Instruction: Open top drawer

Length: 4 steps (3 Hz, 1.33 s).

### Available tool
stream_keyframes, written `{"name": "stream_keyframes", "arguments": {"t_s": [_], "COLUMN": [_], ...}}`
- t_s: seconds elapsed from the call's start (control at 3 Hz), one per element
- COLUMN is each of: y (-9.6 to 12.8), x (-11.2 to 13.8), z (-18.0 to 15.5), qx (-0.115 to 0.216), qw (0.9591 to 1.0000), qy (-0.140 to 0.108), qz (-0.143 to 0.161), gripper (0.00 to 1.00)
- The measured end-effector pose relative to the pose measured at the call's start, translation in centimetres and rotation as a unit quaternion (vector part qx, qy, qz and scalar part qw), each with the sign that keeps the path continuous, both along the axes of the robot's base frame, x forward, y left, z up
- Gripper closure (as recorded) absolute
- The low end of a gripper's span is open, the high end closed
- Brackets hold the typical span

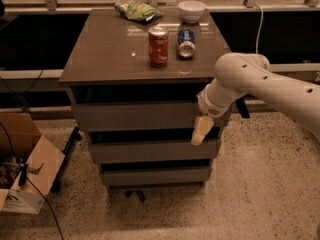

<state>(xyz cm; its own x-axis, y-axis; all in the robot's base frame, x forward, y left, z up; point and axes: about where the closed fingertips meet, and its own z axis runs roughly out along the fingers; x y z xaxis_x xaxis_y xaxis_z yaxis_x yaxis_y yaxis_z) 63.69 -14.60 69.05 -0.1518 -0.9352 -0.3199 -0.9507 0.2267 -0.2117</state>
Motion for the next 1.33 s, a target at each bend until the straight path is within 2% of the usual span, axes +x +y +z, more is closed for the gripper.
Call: {"name": "stream_keyframes", "arguments": {"t_s": [0.67, 1.0, 1.33], "y": [-2.2, -2.5, -2.6], "x": [3.3, 3.6, 2.0], "z": [-2.3, -3.4, -4.4], "qx": [-0.001, 0.009, 0.02], "qw": [0.9999, 0.9998, 0.9993], "qy": [0.0, 0.013, 0.031], "qz": [-0.013, -0.011, 0.002], "gripper": [0.0, 0.19, 0.42]}}
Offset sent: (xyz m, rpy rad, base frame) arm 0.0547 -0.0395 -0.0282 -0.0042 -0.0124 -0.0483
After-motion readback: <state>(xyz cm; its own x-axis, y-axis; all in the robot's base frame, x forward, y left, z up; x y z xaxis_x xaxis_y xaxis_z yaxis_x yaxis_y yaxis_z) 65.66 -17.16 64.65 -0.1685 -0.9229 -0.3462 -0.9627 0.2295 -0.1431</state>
